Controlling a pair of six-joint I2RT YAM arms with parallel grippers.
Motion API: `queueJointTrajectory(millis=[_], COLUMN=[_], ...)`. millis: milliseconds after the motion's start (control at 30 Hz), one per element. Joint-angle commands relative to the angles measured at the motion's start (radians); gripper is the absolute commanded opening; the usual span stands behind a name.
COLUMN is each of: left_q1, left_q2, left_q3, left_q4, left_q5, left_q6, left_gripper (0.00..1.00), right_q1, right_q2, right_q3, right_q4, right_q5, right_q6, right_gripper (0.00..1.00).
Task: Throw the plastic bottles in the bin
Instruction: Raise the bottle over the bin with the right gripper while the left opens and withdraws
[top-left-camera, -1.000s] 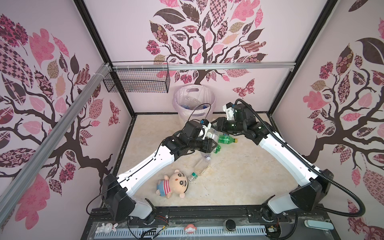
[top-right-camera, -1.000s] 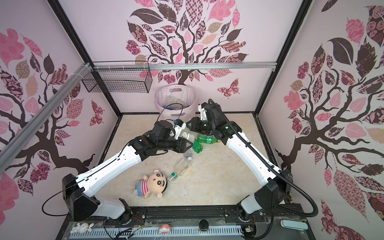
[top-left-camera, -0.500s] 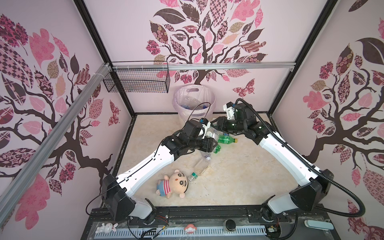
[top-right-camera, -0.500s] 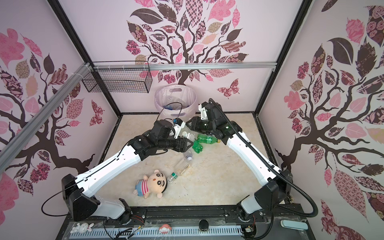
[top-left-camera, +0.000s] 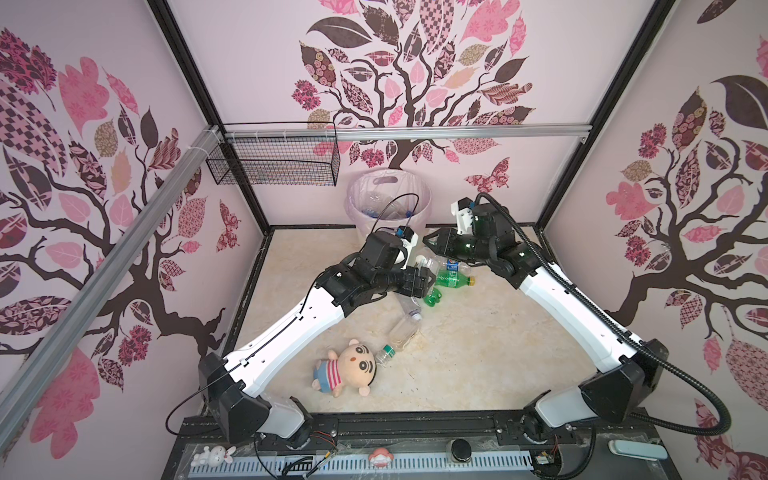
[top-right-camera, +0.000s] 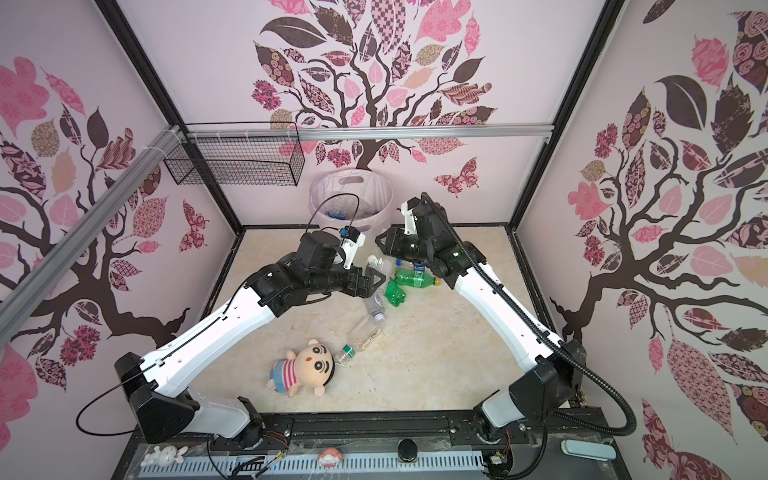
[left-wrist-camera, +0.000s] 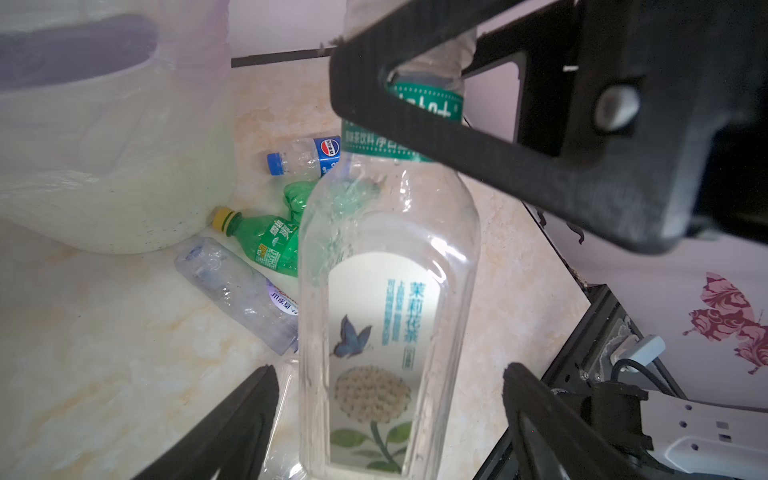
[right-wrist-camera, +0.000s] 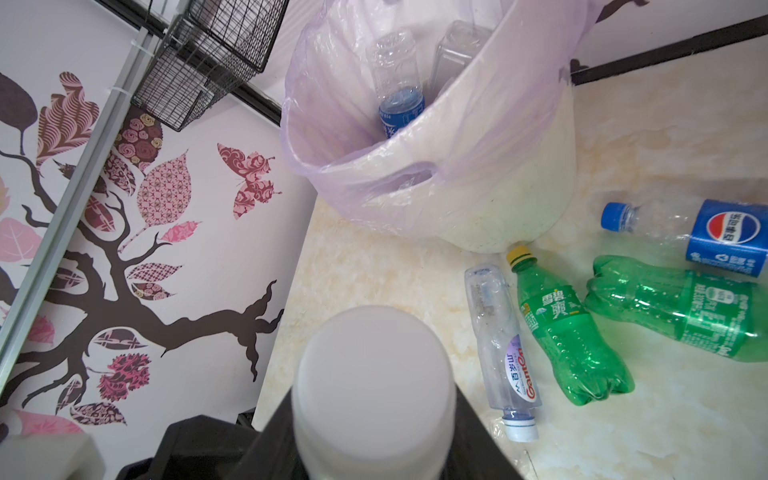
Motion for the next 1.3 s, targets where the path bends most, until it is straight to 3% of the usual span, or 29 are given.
queueJointTrajectory(millis=[0,167,367,567,933,1267], left_q1=[0.005,0.006,0.015,0.015,0.018,0.038], left_q2=[-0.016,0.012,-0.001,0.021,0.068,0.095], left_q3=[0.086,0.194,0.26,0.321,0.396,0.461], left_q4=[-0.039,-0.112,-0.145,-0.147,-0.028,0.01], left_q5=[-0.05,-0.145,-0.278,-0.401,-0.453,-0.468], left_q6=[0.031,0.06,0.083,0.118,0.177,0.147], left_gripper=[0.91,0.97,0.97,0.97,0.97,0.97], right_q1=[-0.009,-0.011,-0.013,-0.012,-0.012,-0.012], right_q2=[-0.032,-0.01,0.048,0.062,0.136,0.238], right_q3=[0.049,0.096,0.179,0.143,0.107,0.345], right_q4=[0.085,0.176,0.286,0.54,0.967,0.962], right_q5=[0.075,0.184,0.283,0.336,0.343,0.322], right_q6=[-0.032,-0.074,-0.151,-0.238,-0.4,-0.519], right_gripper=[0.24,0.24,0.24,0.24,0.29,0.29])
